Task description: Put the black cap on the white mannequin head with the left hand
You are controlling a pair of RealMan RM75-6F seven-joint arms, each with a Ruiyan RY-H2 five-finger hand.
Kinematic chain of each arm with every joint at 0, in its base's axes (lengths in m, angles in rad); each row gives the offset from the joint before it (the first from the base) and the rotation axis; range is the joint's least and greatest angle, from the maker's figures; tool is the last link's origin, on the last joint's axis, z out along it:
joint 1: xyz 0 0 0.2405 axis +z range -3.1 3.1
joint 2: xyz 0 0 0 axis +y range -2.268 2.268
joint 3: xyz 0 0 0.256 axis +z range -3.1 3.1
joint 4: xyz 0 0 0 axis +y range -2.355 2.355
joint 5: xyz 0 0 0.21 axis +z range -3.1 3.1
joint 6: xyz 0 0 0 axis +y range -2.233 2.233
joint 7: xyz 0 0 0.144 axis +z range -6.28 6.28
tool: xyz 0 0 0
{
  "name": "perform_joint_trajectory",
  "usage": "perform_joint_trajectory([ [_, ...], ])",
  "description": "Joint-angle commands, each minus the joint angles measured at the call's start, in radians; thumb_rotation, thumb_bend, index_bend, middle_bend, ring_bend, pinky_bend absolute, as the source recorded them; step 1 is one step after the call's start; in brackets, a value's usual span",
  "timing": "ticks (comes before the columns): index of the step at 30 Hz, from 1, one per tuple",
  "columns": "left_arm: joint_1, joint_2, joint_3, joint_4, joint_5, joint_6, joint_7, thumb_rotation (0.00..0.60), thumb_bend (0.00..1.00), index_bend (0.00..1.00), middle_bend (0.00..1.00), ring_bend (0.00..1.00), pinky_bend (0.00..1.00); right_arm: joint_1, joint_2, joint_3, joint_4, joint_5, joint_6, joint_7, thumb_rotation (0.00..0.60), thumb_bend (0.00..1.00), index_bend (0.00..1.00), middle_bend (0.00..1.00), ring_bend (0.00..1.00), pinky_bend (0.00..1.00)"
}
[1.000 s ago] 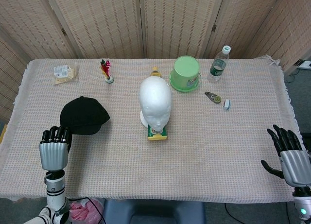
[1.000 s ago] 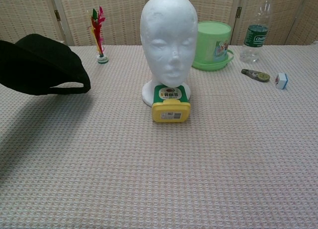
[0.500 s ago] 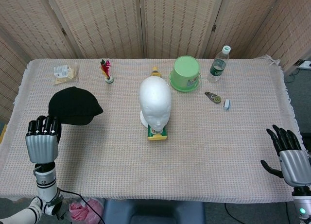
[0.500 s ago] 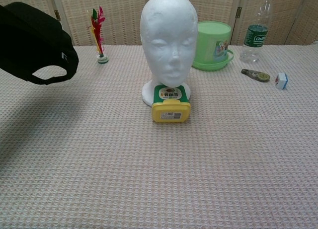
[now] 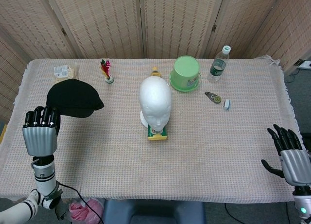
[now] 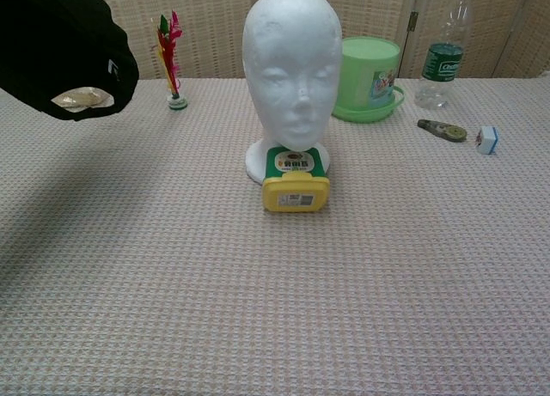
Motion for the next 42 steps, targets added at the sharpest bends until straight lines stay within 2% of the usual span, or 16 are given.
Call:
perform_joint_trajectory([
  [1,-0.025,0.027,-0.018,-0.031,0.002,-0.031,0.017,0.6,0.47,0.54,0.6,0.49,0.61,0.006,-0.003,0.003,0.009,0.01,-0.012,0.005,0.6,0.15,0.0,0.0,0.0,0.0],
  [10,-0.084,0.122,-0.067,-0.137,0.0,-0.113,0.08,0.6,0.47,0.54,0.6,0.49,0.61,0.014,-0.003,0.018,0.015,0.044,-0.032,0.018,0.6,0.16,0.0,0.0,0.0,0.0],
  [19,-0.152,0.206,-0.144,-0.227,-0.044,-0.203,0.134,0.6,0.47,0.54,0.6,0.49,0.61,0.033,-0.005,0.024,0.017,0.082,-0.083,0.008,0.6,0.16,0.0,0.0,0.0,0.0],
  [29,-0.293,0.169,-0.201,-0.16,-0.125,-0.339,0.131,0.6,0.47,0.54,0.6,0.49,0.61,0.045,0.006,0.035,0.022,0.114,-0.114,0.034,0.6,0.16,0.0,0.0,0.0,0.0],
  [42,-0.422,0.124,-0.212,-0.108,-0.168,-0.411,0.139,0.6,0.47,0.54,0.6,0.48,0.61,0.062,0.02,0.042,0.036,0.14,-0.157,0.075,0.6,0.16,0.0,0.0,0.0,0.0],
])
